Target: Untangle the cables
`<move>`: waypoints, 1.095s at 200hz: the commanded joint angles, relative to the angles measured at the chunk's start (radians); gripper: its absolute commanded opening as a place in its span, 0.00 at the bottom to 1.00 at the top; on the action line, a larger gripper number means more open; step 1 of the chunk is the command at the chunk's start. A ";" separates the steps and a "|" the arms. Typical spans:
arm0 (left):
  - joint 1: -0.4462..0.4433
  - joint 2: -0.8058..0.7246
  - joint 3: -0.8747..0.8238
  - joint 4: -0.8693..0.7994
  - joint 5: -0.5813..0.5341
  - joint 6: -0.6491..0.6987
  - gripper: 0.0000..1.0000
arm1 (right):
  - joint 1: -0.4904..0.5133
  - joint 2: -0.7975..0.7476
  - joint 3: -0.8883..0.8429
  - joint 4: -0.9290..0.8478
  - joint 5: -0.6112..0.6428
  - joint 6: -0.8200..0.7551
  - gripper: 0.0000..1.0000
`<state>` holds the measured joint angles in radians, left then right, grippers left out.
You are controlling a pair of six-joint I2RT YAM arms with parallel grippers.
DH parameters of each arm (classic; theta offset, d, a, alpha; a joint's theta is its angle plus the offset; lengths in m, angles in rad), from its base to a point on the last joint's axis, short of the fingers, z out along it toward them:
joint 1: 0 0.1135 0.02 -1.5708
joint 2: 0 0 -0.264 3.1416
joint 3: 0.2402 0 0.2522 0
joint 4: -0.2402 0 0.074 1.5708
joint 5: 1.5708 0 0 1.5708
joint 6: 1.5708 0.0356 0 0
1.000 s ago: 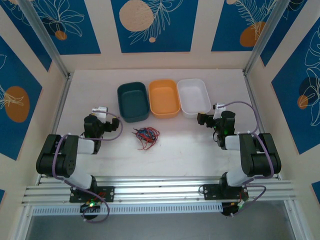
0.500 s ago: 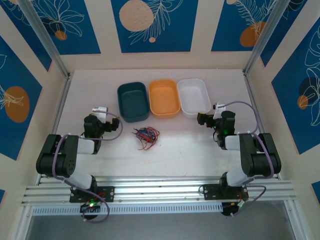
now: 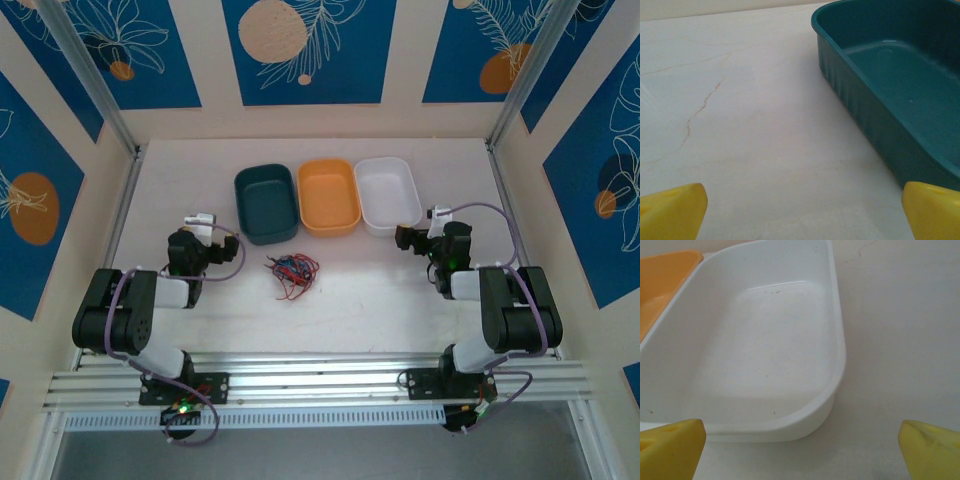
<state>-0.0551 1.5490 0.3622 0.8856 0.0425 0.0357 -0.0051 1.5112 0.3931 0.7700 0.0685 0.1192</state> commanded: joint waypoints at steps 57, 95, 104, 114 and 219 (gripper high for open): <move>0.012 -0.169 -0.016 -0.057 -0.063 -0.012 1.00 | -0.027 -0.205 0.042 -0.204 0.051 0.026 0.99; 0.013 -0.421 0.026 -0.371 -0.081 -0.166 1.00 | -0.006 -0.424 0.104 -0.550 0.190 0.154 0.99; 0.011 -0.467 0.045 -0.449 -0.050 -0.217 1.00 | 0.002 -0.467 0.130 -0.647 0.205 0.193 0.99; 0.006 -0.510 0.064 -0.522 -0.031 -0.279 1.00 | 0.011 -0.504 0.162 -0.751 0.212 0.229 0.99; -0.462 -0.464 0.144 -0.748 -0.161 -0.567 1.00 | 0.526 -0.442 0.378 -1.216 0.360 0.496 0.97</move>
<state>-0.4427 0.9890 0.4572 0.1520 -0.0704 -0.4465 0.4362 1.0241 0.7155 -0.3397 0.3683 0.5037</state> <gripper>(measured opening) 0.998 0.978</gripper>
